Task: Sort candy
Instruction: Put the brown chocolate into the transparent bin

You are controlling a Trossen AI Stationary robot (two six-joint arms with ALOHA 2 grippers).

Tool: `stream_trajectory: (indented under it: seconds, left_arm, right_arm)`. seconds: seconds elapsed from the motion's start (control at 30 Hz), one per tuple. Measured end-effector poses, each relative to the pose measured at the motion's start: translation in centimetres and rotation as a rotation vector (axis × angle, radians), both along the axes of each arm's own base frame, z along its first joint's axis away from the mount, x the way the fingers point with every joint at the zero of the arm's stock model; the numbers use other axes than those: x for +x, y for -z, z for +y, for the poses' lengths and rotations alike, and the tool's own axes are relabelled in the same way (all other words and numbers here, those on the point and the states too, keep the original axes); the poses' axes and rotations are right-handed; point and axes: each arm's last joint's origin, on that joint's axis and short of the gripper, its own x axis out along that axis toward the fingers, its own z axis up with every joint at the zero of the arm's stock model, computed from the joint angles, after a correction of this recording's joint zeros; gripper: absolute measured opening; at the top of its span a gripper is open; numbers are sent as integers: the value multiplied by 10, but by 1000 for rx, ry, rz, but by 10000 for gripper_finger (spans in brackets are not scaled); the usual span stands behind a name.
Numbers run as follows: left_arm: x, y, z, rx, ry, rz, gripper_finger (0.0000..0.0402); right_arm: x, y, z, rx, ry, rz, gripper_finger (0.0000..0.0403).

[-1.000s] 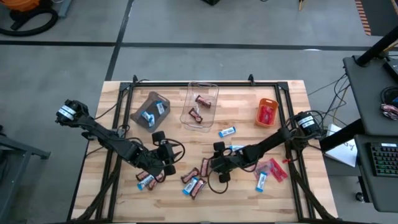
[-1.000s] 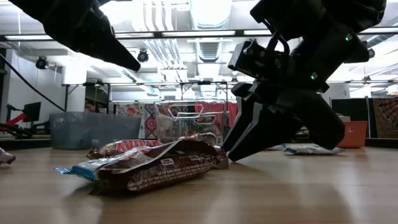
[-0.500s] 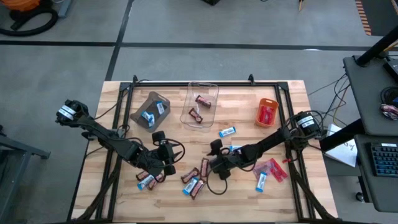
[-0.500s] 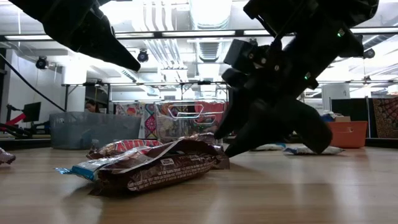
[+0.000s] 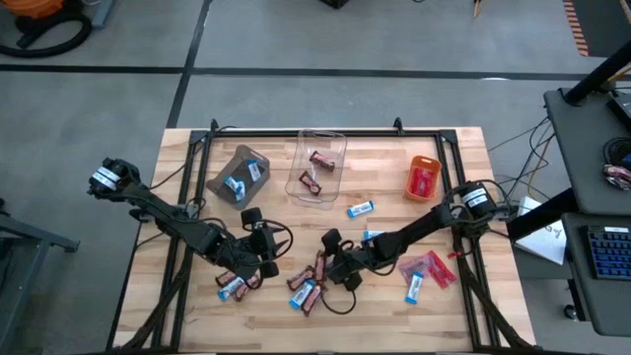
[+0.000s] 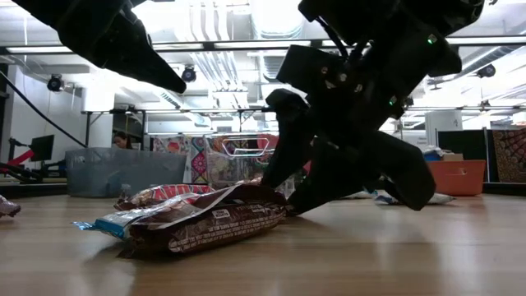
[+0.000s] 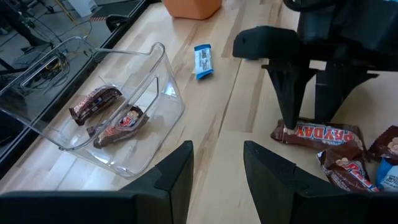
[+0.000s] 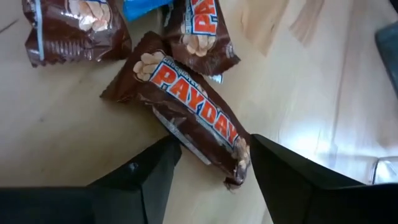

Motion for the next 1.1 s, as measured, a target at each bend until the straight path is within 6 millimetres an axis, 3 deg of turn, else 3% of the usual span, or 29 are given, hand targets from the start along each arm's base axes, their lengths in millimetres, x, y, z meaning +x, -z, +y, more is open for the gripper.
stream_trajectory:
  seconds: [0.57, 0.87, 1.1]
  left_arm:
    - [0, 0, 0, 2, 1, 1, 125]
    - [0, -1, 1, 19, -17, -8, 125]
    - [-4, -12, 2, 44, 12, -24, 125]
  right_arm:
    - [1, -2, -1, 49, -19, 32, 29]
    - [-4, -12, -3, 85, 14, 49, 9]
    - [-9, -44, -6, 155, 61, -10, 9]
